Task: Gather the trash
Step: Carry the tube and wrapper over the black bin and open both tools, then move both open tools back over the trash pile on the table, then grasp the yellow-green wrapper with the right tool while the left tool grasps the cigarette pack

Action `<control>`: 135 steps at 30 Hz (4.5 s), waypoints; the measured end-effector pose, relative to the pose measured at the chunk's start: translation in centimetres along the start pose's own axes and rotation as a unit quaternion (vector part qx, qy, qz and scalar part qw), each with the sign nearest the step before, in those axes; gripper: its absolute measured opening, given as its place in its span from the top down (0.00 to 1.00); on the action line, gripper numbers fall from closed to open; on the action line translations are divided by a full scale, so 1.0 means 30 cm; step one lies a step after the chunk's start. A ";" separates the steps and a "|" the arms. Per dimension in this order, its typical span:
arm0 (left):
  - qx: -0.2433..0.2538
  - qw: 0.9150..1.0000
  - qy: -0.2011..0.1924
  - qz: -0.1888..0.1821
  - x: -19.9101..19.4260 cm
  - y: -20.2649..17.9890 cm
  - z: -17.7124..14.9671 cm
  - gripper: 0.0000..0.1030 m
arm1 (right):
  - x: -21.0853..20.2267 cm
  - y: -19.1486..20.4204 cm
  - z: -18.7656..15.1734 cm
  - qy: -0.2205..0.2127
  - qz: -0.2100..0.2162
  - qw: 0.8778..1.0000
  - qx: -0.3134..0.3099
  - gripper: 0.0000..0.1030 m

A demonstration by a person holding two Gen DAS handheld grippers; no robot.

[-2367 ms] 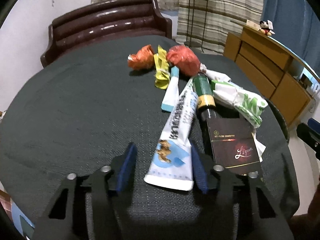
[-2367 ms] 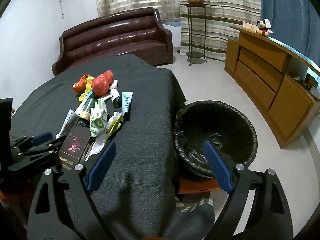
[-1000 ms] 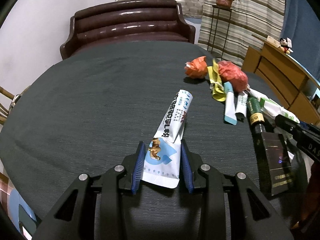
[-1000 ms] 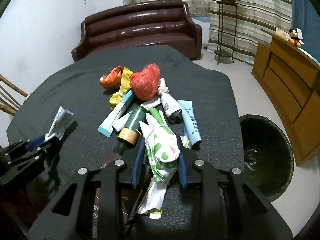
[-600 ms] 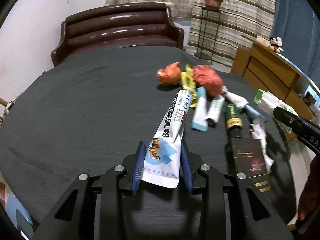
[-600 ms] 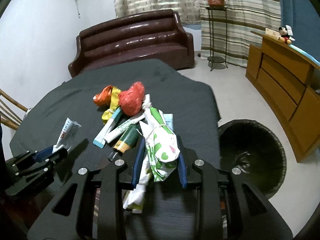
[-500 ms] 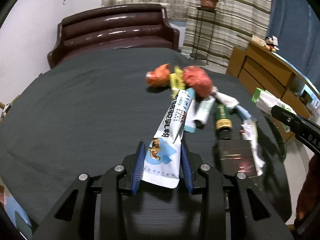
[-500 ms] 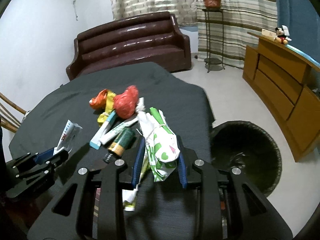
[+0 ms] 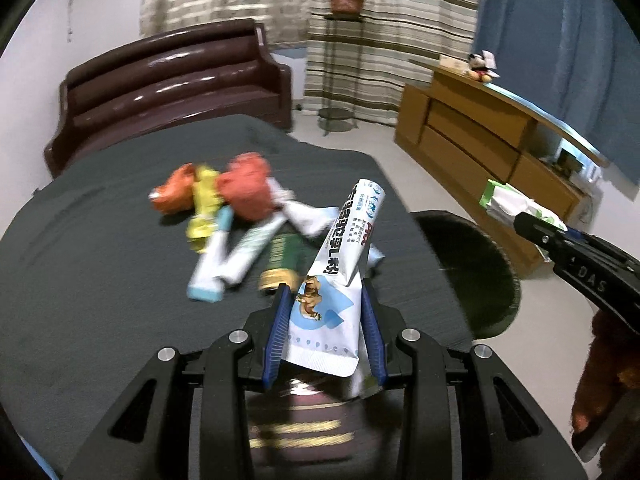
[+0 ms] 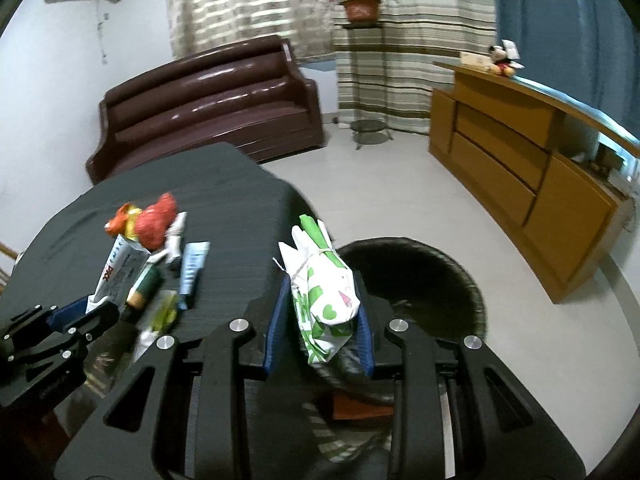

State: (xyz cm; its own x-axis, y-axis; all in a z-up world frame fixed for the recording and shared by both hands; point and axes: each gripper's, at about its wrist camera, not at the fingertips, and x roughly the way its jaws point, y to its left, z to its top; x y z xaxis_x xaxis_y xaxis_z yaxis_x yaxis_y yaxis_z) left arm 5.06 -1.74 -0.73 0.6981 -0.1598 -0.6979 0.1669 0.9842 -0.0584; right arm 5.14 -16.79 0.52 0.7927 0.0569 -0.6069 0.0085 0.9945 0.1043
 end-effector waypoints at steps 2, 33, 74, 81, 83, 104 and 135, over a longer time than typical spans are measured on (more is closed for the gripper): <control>0.005 1.000 0.002 -0.006 0.021 -0.044 0.010 0.66 | 0.003 -0.030 -0.001 -0.003 -0.011 1.000 0.005 0.72; 0.048 0.998 0.029 -0.018 0.260 -0.361 0.110 0.65 | 0.152 -0.287 -0.007 -0.010 -0.055 0.996 0.065 0.71; -0.058 0.995 0.024 0.079 -0.034 0.173 -0.052 0.39 | 0.046 0.127 -0.059 0.036 0.041 0.999 -0.007 0.53; -0.087 0.990 0.024 0.112 -0.062 0.318 -0.101 0.39 | 0.060 0.277 -0.088 0.052 0.069 0.996 -0.033 0.53; -0.094 0.988 0.023 0.122 -0.067 0.352 -0.111 0.39 | 0.059 0.308 -0.097 0.055 0.075 0.995 -0.039 0.53; -0.116 0.985 0.028 0.126 -0.075 0.474 -0.169 0.37 | 0.113 0.484 -0.142 0.091 0.094 0.988 -0.086 0.58; -0.055 0.994 0.034 0.084 -0.052 0.159 -0.113 0.32 | -0.023 0.180 -0.126 0.046 0.081 0.994 -0.061 0.87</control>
State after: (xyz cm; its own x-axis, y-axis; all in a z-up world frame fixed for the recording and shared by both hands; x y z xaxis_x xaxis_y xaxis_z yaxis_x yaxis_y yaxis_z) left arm 2.39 3.48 -2.34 0.6599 0.0088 -0.7513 -0.0270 0.9996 -0.0120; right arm 2.32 -11.13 -1.47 0.7190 0.2193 -0.6595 -0.1926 0.9746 0.1142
